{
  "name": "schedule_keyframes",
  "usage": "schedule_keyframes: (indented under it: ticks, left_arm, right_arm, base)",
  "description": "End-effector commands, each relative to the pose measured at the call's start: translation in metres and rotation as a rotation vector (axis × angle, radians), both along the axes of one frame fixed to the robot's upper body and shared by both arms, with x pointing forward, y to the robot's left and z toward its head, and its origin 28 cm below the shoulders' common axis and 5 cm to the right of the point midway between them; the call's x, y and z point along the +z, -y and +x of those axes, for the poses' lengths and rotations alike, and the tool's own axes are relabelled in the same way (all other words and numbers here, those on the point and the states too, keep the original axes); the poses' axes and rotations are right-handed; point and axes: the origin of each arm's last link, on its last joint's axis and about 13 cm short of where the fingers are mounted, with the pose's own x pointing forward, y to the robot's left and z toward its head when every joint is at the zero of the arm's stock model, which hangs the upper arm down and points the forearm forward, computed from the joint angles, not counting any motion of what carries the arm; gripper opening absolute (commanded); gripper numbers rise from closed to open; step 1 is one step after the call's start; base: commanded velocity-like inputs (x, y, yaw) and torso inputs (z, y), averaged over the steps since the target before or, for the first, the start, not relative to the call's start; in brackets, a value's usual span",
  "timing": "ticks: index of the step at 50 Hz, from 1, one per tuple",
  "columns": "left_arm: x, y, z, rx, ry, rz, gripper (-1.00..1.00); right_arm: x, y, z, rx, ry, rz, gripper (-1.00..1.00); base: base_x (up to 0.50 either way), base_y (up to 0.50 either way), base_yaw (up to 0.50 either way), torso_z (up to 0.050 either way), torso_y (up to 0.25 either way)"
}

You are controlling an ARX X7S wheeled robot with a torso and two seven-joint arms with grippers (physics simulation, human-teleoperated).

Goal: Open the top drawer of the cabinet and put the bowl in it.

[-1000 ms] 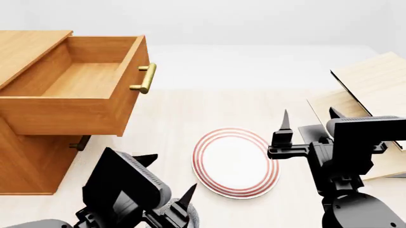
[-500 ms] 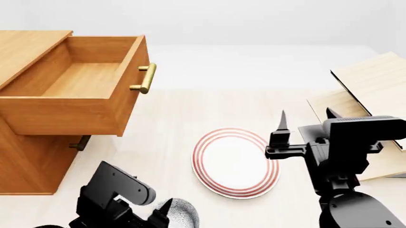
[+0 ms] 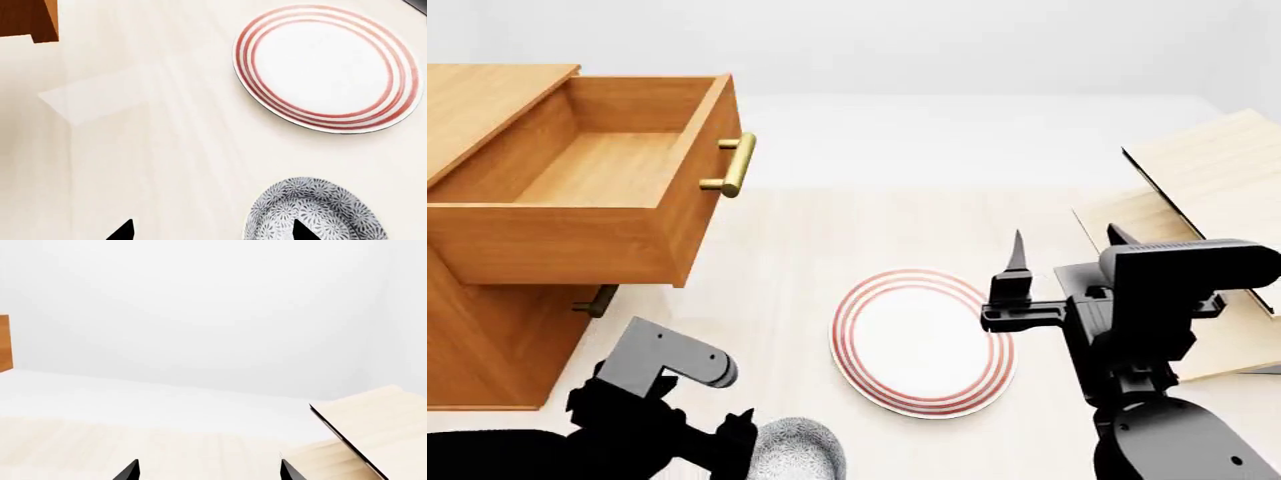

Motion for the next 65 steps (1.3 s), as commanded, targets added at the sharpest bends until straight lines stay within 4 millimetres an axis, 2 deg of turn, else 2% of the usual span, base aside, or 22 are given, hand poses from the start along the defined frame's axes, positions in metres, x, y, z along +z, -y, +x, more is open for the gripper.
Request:
schedule_keyframes:
  ticks: [1, 10, 20, 65]
  left_arm:
    - [0.006, 0.000, 0.009, 0.026, -0.043, 0.044, 1.00]
    - [0.009, -0.001, 0.019, 0.018, -0.065, 0.069, 1.00]
    - [-0.002, 0.003, 0.025, -0.007, -0.097, 0.115, 1.00]
    - [-0.026, 0.022, 0.034, -0.104, -0.173, 0.166, 1.00]
  right_arm:
    - [0.000, 0.000, 0.000, 0.004, 0.001, 0.003, 1.00]
    - [-0.003, 0.003, 0.001, -0.005, -0.005, 0.012, 1.00]
    - [-0.005, 0.004, 0.000, -0.007, -0.009, 0.012, 1.00]
    - [-0.009, 0.004, 0.003, -0.008, -0.020, 0.011, 1.00]
  base:
    - [0.00, 0.00, 0.00, 0.000, 0.000]
    - [0.00, 0.00, 0.00, 0.000, 0.000]
    - [0.00, 0.00, 0.00, 0.000, 0.000]
    - [0.00, 0.00, 0.00, 0.000, 0.000]
